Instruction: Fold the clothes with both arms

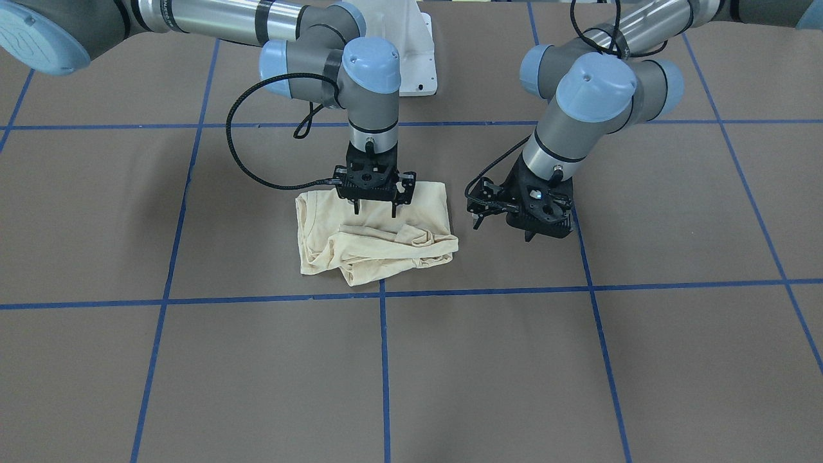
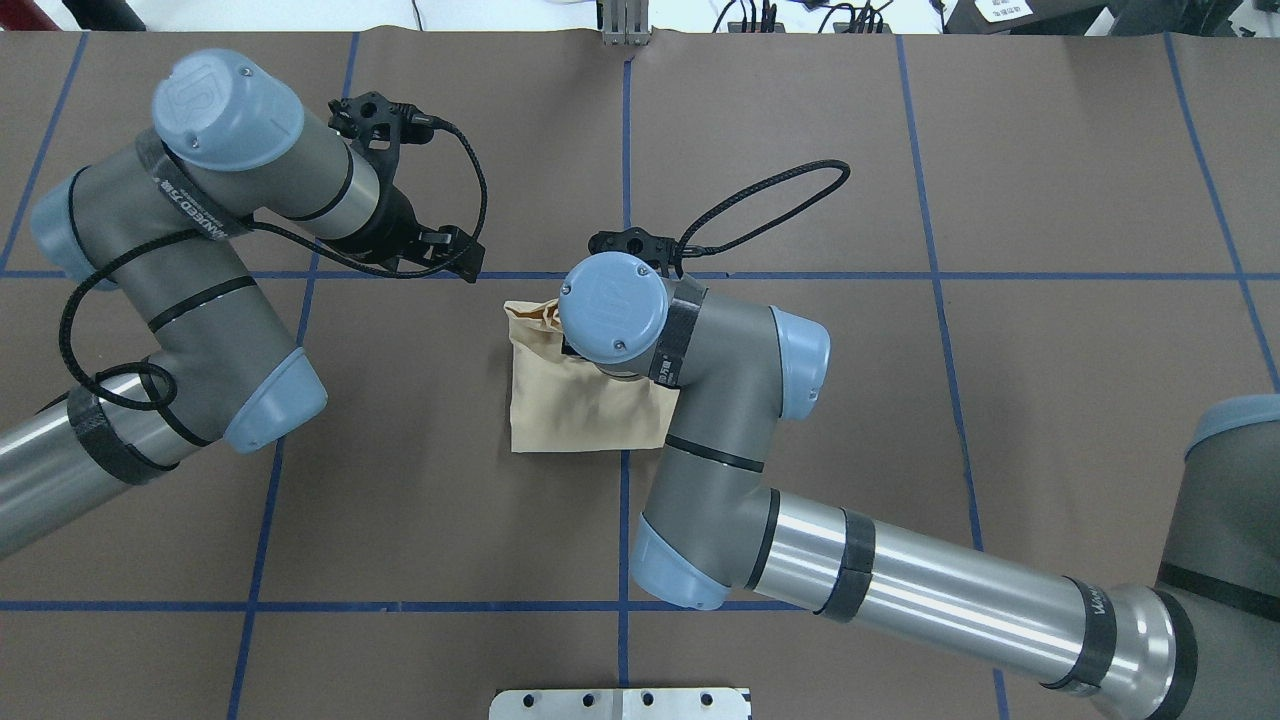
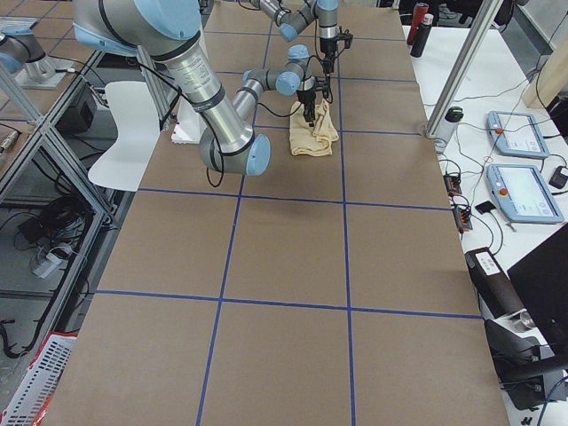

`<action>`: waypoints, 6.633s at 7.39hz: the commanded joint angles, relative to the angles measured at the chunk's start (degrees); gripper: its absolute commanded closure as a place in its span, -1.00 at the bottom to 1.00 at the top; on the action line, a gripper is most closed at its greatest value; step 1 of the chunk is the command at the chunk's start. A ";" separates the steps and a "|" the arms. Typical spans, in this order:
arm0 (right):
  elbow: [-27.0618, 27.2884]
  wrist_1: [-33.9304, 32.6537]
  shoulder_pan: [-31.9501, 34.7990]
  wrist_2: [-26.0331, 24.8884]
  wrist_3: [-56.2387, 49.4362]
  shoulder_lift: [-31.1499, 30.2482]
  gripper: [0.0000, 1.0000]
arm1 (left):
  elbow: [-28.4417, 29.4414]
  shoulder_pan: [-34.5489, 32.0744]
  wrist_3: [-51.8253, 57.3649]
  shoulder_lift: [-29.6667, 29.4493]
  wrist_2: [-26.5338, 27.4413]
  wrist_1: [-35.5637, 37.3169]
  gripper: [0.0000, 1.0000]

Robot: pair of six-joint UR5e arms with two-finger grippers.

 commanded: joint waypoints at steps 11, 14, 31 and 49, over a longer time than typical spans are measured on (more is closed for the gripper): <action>-0.58 5.13 16.52 11.86 -15.53 -4.08 -0.98 | -8.16 -2.08 3.93 7.08 -0.07 1.57 -1.00; 19.11 -2.16 26.52 21.51 -33.95 -22.36 -0.98 | -16.78 -10.67 23.93 12.44 0.11 15.79 -1.00; 27.52 -2.45 63.55 39.91 -79.29 -63.19 -1.00 | -13.03 -46.92 61.54 45.95 -20.02 8.61 -1.00; 27.69 0.44 63.55 40.00 -79.29 -63.46 -1.00 | -10.56 -47.01 61.27 44.89 -14.83 12.92 -1.00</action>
